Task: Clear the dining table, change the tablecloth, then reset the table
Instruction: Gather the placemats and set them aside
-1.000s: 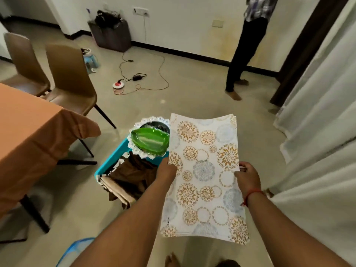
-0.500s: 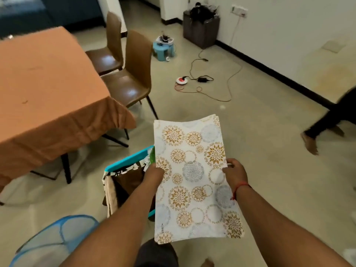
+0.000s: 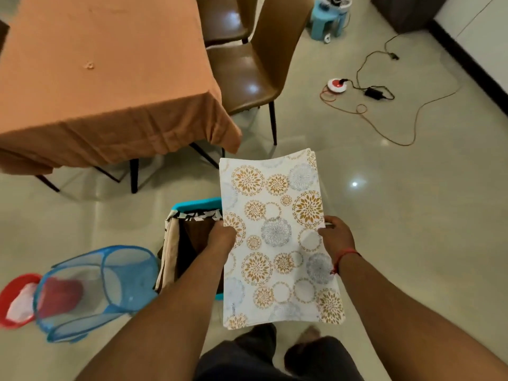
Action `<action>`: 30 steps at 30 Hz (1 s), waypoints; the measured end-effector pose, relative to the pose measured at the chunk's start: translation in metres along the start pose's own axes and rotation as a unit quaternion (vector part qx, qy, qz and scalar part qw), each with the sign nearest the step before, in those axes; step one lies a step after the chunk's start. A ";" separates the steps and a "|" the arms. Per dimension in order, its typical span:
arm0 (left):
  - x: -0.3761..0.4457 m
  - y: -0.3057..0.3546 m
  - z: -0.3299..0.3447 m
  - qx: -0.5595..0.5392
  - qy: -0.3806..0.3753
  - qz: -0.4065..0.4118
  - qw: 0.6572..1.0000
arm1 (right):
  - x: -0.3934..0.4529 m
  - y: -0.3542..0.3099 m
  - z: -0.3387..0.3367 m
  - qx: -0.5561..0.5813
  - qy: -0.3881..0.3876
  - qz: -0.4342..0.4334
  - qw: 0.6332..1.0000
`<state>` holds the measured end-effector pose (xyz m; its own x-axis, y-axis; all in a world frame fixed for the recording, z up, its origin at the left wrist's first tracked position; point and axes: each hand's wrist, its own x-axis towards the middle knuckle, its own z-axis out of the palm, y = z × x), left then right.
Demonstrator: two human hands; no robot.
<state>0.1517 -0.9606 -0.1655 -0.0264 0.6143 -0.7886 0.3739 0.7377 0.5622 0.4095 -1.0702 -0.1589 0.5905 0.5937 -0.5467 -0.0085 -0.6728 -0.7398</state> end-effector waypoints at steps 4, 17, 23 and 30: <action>0.000 0.002 0.010 -0.020 0.015 -0.018 1.000 | 0.021 0.003 0.001 -0.032 -0.027 0.008 0.999; 0.032 -0.029 0.027 -0.082 0.085 -0.096 0.988 | 0.079 0.017 0.006 -0.111 -0.109 0.051 0.987; 0.035 -0.035 0.034 -0.045 0.110 -0.100 0.988 | 0.087 0.018 0.007 -0.157 -0.126 0.065 0.977; 0.027 -0.027 0.035 0.242 0.185 -0.006 0.952 | 0.092 0.009 0.002 -0.181 -0.130 0.044 0.974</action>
<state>0.1730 -0.9732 -0.2106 -0.3248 0.7296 -0.6019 0.7530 0.5845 0.3023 0.4621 -1.0207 -0.2163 0.3748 0.5865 -0.7181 0.2627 -0.8099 -0.5244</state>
